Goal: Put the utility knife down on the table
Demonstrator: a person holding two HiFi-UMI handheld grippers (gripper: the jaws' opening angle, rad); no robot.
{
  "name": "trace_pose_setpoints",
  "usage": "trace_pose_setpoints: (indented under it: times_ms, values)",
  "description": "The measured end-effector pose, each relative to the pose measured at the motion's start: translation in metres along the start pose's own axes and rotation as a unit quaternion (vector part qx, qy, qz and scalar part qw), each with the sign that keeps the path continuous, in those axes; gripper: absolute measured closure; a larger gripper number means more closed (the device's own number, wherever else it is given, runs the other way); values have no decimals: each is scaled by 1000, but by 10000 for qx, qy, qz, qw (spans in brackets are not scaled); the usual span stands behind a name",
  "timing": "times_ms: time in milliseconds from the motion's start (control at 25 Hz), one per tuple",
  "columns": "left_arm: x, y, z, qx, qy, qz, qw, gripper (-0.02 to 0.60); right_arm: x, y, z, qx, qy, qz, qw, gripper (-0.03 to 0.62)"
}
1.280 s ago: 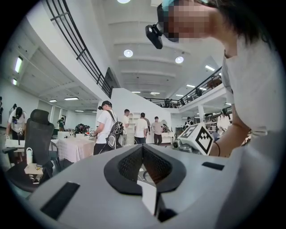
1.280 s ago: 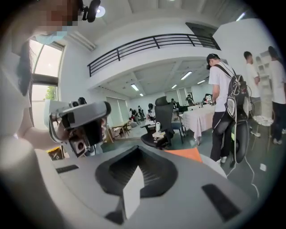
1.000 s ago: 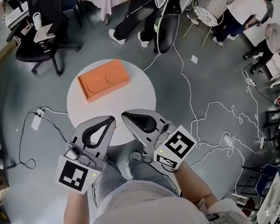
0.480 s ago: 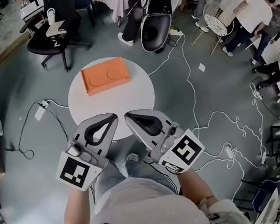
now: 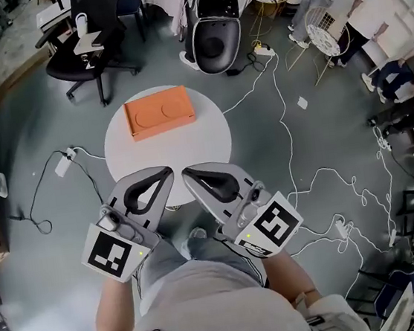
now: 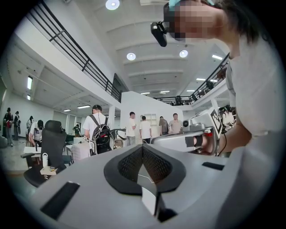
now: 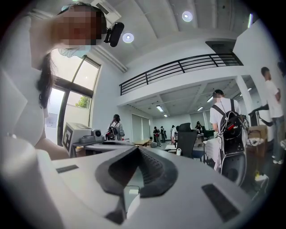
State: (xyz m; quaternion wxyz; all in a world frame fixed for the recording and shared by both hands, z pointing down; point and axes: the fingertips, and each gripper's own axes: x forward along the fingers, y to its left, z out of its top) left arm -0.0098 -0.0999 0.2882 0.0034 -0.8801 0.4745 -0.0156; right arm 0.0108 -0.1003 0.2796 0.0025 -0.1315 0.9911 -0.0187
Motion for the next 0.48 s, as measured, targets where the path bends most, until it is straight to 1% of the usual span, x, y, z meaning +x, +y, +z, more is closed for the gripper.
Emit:
trace_pose_setpoints:
  times_ms: [480]
  values:
    - [-13, 9, 3, 37, -21, 27, 10000, 572, 15, 11, 4, -123, -27, 57, 9999, 588]
